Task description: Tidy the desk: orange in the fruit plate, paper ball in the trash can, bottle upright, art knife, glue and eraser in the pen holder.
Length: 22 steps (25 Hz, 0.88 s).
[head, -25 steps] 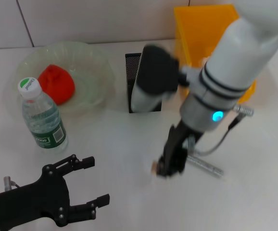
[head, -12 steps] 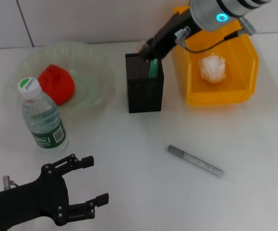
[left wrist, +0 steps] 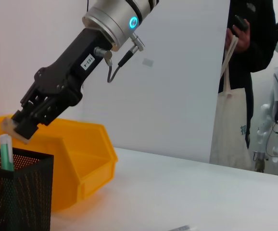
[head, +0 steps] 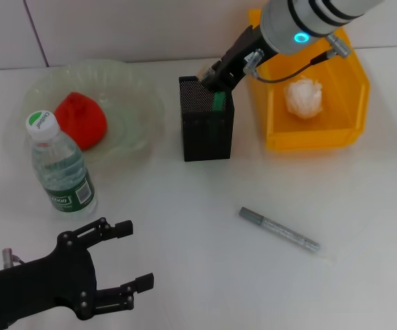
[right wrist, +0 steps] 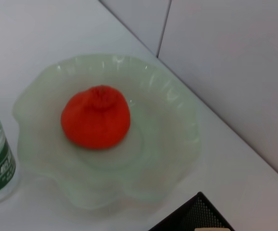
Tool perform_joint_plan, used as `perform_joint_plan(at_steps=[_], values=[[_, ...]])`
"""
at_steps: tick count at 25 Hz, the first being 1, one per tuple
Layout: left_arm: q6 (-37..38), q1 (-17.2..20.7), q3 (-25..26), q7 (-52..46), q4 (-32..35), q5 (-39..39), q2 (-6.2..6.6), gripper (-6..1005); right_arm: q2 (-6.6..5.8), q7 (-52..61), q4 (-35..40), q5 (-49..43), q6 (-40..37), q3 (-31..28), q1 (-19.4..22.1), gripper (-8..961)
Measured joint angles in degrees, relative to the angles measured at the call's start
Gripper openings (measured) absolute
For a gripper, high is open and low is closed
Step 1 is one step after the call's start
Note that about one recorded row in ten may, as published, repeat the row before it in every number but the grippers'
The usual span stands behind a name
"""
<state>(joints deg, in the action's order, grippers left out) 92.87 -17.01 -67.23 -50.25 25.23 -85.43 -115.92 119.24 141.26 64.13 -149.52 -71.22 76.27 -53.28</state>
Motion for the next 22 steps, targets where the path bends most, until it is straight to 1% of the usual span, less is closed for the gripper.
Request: perform_joint_plan(at_steps=[4, 7, 14, 19, 21, 22], values=[[0.0, -0.1, 0.0, -0.1, 0.0, 0.0, 0.0, 875, 0.08, 0.0, -0.9, -0.6, 0.7, 1.0, -0.1, 384], [-0.2, -0.2, 0.1, -0.1, 0.0, 0.0, 0.04, 875, 0.11, 0.2, 0.4, -0.8, 1.5, 3.0, 0.9, 394], [-0.4, -0.3, 0.1, -0.1, 0.0, 0.0, 0.08, 875, 0.11, 0.8, 1.2, -0.5, 0.7, 2.9, 1.4, 419], [-0.2, -0.2, 0.2, -0.1, 0.0, 0.0, 0.12, 875, 0.11, 3.3, 5.5, -0.5, -1.4, 2.7, 2.8, 621], [-0.1, -0.3, 0.2, -0.2, 0.0, 0.0, 0.16, 875, 0.08, 4.8, 9.1, -0.5, -4.4, 2.5, 3.4, 651], [-0.1, -0.3, 0.2, -0.2, 0.0, 0.0, 0.16, 875, 0.01, 5.9, 13.5, -0.4, -8.4, 1.6, 4.2, 666]])
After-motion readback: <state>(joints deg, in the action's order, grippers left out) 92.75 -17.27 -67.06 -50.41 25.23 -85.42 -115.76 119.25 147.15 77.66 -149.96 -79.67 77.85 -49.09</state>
